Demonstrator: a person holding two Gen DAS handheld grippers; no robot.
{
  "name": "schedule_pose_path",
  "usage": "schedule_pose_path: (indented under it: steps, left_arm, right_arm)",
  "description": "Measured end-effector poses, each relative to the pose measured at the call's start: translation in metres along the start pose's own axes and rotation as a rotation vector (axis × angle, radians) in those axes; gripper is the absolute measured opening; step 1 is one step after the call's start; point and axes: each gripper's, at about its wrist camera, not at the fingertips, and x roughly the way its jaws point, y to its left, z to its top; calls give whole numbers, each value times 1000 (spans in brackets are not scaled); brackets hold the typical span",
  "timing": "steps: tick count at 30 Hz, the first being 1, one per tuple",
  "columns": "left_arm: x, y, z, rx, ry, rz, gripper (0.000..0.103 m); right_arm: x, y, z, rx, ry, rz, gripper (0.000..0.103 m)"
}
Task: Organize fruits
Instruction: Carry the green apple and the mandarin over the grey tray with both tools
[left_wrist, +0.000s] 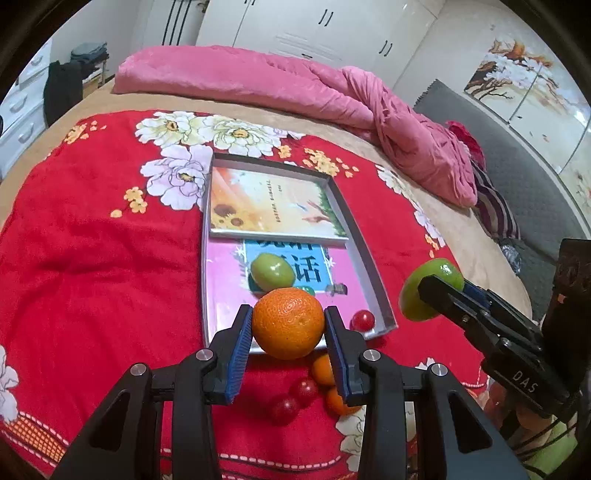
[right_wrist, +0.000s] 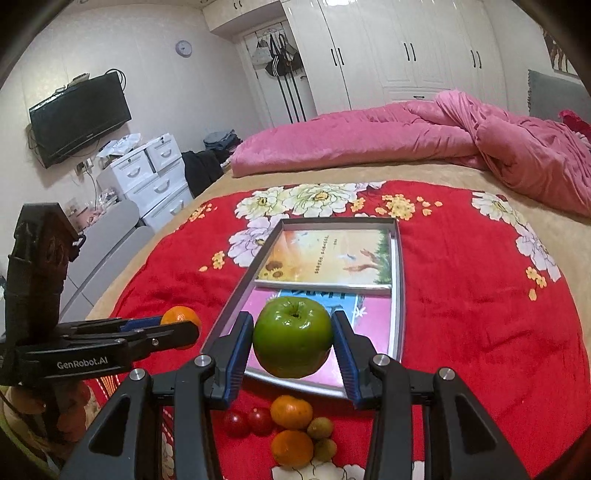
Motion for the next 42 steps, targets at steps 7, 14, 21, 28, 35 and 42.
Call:
schedule_pose_path:
  steps: [7, 14, 21, 28, 35, 42]
  left_arm:
    - [7, 4, 14, -11, -11, 16, 40]
    - [23, 8, 20, -22, 5, 26, 40]
    - [40, 6, 13, 0, 21, 39, 40]
    - [56, 12, 5, 4, 45, 52, 40]
    - [66, 16, -2, 7, 67, 56, 40]
    - [74, 18, -7, 13, 81, 67, 40]
  right_arm:
    - [9, 5, 15, -21, -7, 3, 44]
    - [20, 0, 20, 34, -4, 19, 44]
    - [33, -2, 11, 42, 27, 7, 44]
    - [45, -2, -2, 37, 58, -2, 44]
    - [55, 0, -10, 22, 91, -5, 44]
    - [63, -3, -18, 21, 117, -15, 44]
